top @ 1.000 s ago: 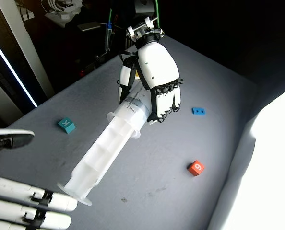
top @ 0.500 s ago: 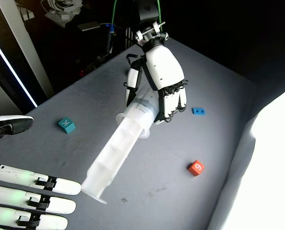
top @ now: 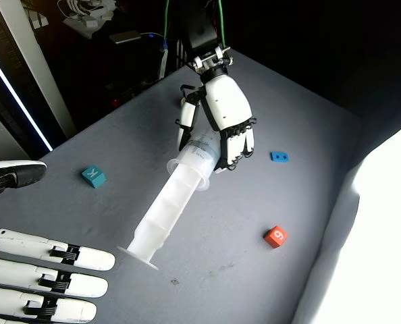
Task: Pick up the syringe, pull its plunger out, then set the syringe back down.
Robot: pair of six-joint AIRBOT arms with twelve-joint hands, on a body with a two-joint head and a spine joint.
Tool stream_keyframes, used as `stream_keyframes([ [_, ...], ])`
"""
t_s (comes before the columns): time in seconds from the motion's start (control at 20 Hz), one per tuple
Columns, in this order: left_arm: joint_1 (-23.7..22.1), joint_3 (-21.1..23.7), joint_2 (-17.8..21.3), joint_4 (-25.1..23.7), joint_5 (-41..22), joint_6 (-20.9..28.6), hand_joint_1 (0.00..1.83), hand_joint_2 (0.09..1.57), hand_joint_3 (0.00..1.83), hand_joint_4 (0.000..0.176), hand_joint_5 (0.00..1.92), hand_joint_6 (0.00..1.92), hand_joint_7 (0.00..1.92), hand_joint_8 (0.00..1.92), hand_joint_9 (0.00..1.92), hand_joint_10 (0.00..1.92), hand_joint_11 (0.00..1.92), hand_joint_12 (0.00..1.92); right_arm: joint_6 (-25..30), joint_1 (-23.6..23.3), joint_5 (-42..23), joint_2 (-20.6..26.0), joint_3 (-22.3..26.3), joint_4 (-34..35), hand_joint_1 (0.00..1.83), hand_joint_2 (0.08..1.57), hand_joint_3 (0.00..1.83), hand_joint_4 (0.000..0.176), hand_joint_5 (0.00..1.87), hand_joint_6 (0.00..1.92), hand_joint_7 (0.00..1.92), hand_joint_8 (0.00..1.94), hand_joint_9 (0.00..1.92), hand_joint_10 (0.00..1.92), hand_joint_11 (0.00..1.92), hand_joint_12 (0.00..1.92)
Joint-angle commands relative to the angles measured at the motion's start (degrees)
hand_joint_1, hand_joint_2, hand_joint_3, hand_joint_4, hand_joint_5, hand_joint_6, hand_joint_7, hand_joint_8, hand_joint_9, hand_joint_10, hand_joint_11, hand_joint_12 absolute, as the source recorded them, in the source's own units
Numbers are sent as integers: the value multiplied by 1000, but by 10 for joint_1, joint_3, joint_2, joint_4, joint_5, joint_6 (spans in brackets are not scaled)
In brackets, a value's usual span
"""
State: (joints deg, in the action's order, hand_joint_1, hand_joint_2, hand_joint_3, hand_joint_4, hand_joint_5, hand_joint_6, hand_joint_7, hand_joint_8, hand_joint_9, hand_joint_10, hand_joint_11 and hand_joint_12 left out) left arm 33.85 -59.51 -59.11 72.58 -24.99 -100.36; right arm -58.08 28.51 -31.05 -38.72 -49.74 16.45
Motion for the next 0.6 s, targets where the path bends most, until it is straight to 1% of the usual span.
stream_keyframes([
  [0.0, -4, -2, 3, -25, -32, 15, 1347, 1191, 0, 0, 839, 1177, 820, 1212, 719, 1451, 372, 1423, 6, -4, -73, 3, 0, -3, 384, 706, 0, 0, 0, 0, 1, 0, 22, 4, 0, 223],
  [0.15, 19, -4, 3, -63, -33, 60, 1346, 1192, 1, 0, 838, 1179, 819, 1212, 718, 1451, 373, 1417, 6, -3, -73, 3, 0, -6, 391, 704, 0, 0, 0, 0, 1, 1, 24, 4, 0, 223],
  [0.3, 40, -4, 3, -85, -47, 89, 1347, 1192, 0, 0, 836, 1175, 813, 1218, 725, 1451, 374, 1418, 6, -3, -74, 3, 0, -7, 399, 701, 0, 0, 0, 0, 20, 5, 42, 7, 0, 262],
  [0.35, 45, -4, 3, -87, -51, 93, 1351, 1182, 0, 0, 835, 1169, 853, 1194, 746, 1405, 395, 1390, 6, -3, -74, 2, 0, -7, 390, 724, 5, 0, 0, 0, 35, 7, 57, 9, 0, 282],
  [0.55, 79, 1, 2, -114, -75, 142, 1353, 1179, 0, 0, 834, 1161, 866, 1181, 746, 1407, 406, 1381, 6, -3, -74, 1, 0, -10, 389, 736, 8, 0, 0, 0, 32, 2, 56, 4, 0, 274],
])
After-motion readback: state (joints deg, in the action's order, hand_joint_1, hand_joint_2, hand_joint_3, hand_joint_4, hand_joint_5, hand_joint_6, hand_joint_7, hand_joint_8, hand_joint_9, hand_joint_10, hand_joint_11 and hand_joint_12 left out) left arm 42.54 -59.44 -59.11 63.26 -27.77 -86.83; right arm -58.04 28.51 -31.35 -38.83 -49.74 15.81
